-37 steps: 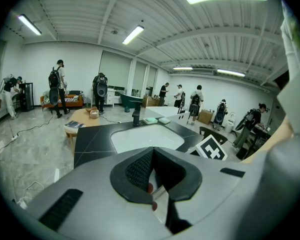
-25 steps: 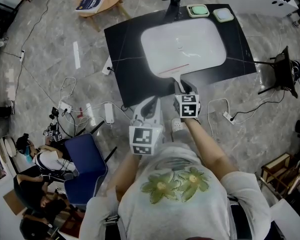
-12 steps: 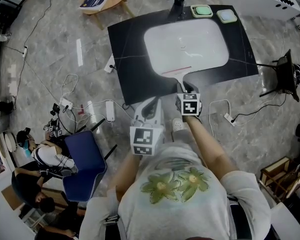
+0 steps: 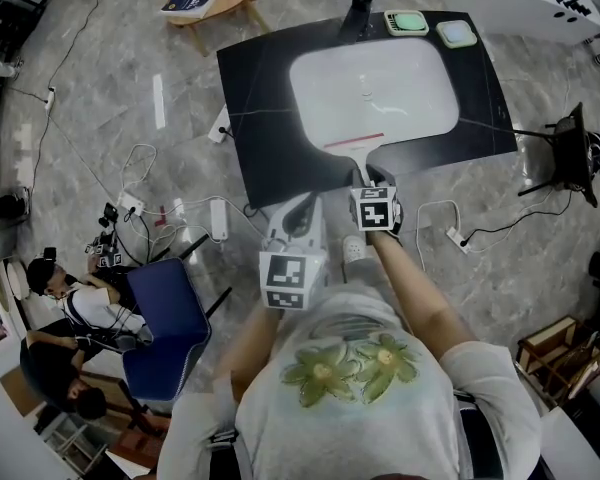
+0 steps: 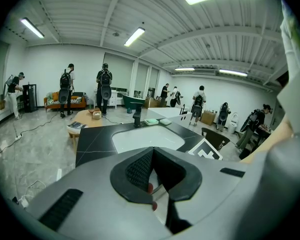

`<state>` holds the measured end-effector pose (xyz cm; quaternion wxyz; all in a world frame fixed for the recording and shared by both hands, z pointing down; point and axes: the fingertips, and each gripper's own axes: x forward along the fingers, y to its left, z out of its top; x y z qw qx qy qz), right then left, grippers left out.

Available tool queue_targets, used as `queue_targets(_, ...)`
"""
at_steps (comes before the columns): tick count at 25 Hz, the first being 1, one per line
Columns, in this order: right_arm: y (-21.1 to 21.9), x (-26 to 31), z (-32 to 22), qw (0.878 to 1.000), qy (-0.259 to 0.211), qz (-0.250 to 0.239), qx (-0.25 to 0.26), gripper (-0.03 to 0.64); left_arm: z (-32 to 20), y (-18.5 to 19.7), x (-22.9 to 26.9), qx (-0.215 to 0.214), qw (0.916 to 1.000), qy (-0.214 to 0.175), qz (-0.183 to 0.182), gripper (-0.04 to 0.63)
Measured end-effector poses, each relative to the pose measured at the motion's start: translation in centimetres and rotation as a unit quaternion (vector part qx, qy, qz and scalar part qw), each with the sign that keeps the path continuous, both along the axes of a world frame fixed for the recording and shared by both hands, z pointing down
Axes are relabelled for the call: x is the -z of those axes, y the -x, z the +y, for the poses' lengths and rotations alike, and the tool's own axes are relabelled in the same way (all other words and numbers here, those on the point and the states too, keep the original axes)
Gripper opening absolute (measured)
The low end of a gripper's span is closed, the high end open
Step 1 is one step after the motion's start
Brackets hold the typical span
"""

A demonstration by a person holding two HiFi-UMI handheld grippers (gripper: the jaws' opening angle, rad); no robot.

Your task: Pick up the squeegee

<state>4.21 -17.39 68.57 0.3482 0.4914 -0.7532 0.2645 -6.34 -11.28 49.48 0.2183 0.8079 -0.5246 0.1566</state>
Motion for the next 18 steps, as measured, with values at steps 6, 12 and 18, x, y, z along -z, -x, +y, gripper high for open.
queue_targets(6, 0.31, -0.17, 0.14, 1.000, -0.001, 0.023, 0.017, 0.092, -0.10, 0.12, -0.06, 0.001, 1.0000, 0.001, 0.000, 0.009)
queue_targets(12, -0.08, -0.26, 0.04, 1.000, 0.010, -0.005, -0.004, 0.094, -0.11, 0.05, -0.10, 0.001, 1.0000, 0.001, 0.001, 0.009)
queue_targets(18, -0.35, -0.09, -0.02, 1.000, 0.012, -0.021, -0.016, 0.091, -0.15, -0.12, 0.22, -0.002, 1.0000, -0.003, 0.000, 0.009)
